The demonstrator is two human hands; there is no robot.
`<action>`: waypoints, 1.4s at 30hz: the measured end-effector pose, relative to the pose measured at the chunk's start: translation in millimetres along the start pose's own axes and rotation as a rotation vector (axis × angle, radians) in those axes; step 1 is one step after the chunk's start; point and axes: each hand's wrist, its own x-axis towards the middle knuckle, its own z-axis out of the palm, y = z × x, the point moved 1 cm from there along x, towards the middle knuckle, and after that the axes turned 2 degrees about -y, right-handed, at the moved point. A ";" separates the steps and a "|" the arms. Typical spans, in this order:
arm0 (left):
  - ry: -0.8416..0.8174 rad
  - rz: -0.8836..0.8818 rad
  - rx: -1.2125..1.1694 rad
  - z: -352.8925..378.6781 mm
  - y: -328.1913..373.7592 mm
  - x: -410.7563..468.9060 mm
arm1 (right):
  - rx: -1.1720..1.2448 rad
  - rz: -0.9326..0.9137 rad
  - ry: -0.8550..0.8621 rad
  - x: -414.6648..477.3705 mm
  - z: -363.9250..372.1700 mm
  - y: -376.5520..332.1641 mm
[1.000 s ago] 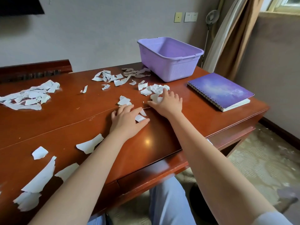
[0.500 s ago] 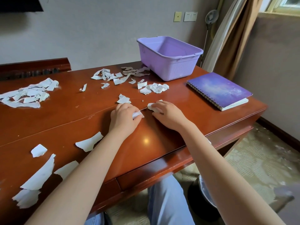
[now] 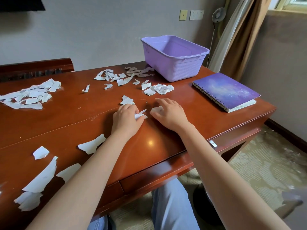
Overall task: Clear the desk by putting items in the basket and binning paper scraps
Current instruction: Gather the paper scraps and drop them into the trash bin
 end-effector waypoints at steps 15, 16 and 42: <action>-0.013 -0.004 -0.114 -4.7 4.7 -5.1 | -0.056 0.033 0.092 -6.2 -6.0 -8.3; -0.010 -0.002 -0.114 -4.4 4.8 -5.1 | -0.066 0.039 0.095 -6.7 -6.5 -9.0; -0.075 -0.019 0.183 17.2 28.2 29.5 | 0.272 0.335 0.341 -5.3 -11.5 4.6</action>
